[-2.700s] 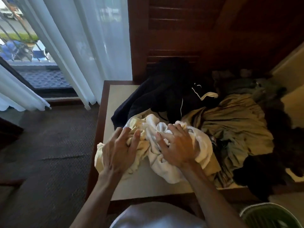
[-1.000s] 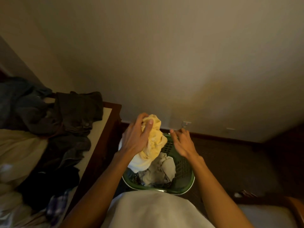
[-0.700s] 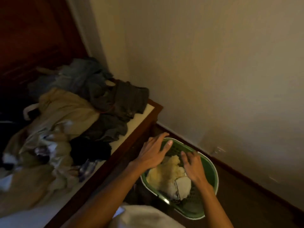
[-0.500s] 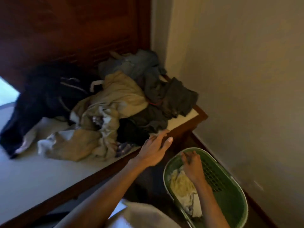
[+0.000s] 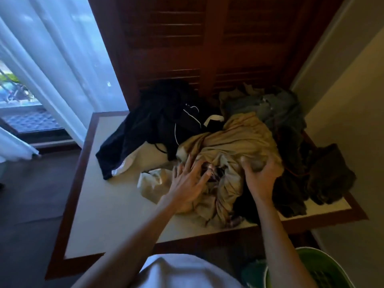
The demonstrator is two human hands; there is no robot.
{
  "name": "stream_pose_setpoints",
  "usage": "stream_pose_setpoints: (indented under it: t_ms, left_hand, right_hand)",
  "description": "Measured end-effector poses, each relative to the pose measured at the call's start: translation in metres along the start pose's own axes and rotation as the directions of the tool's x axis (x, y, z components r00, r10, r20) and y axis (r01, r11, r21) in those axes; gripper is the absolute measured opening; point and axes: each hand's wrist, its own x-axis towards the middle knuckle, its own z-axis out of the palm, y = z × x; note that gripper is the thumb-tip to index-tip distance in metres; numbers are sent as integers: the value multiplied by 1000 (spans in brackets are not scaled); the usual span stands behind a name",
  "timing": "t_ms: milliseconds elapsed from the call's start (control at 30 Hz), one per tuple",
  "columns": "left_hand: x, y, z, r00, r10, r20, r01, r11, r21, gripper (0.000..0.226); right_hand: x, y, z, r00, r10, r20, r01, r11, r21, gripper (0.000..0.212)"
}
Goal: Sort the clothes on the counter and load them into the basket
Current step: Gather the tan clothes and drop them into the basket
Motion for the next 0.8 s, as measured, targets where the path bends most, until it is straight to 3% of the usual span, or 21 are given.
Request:
stream_pose_setpoints:
  t_ms: [67, 100, 200, 267, 333, 400, 467, 500, 533, 600, 700, 733, 800]
  left_hand:
    - [10, -46, 2, 988, -102, 115, 97, 994, 43, 61]
    - [11, -68, 5, 977, -144, 158, 139, 989, 42, 57]
    - [10, -108, 10, 965, -134, 226, 157, 984, -88, 43]
    - [10, -113, 9, 965, -165, 206, 217, 940, -263, 52]
    - [16, -103, 2, 953, -248, 176, 304, 743, -597, 67]
    - [20, -88, -16, 938, -327, 112, 255, 436, -863, 67]
    - [24, -79, -39, 884, -464, 50, 119, 120, -986, 60]
    - [23, -81, -50, 848, -530, 36, 48, 9, -999, 66]
    - [21, -83, -59, 816, -577, 24, 11, -25, -1000, 69]
    - [10, -81, -71, 776, -631, -14, -28, -12, -1000, 52]
    - [-7, -73, -69, 793, -609, -13, -9, 10, -1000, 58]
    - [-9, -69, -66, 800, -599, -36, 3, 65, -998, 61]
    - [-8, -55, -65, 739, -643, -199, 10, 307, -952, 60]
  right_hand:
    - [34, -14, 24, 982, 182, -55, -184, 983, -19, 94]
    - [48, -21, 34, 970, 238, -38, -239, 971, -25, 89]
    - [85, -37, 62, 951, 301, 64, -301, 954, -10, 36]
    - [95, -59, 80, 948, 291, 131, -298, 954, 36, 17]
    - [80, -97, 99, 944, 149, 294, -184, 978, 95, 7]
    - [44, -133, 125, 864, -76, 497, -3, 988, 156, 9]
    - [-10, -154, 147, 653, -228, 722, 104, 971, 213, 12]
    - [-35, -155, 155, 527, -259, 809, 151, 966, 211, 13]
    - [-55, -153, 159, 420, -266, 868, 178, 962, 208, 14]
    - [-73, -136, 162, 271, -263, 926, 159, 961, 226, 15]
    - [-49, -124, 149, 144, -302, 942, 237, 935, 264, 20]
    - [-35, -122, 142, 173, -332, 927, 219, 931, 292, 17]
    - [-5, -118, 123, 400, -357, 844, 130, 934, 333, 12]
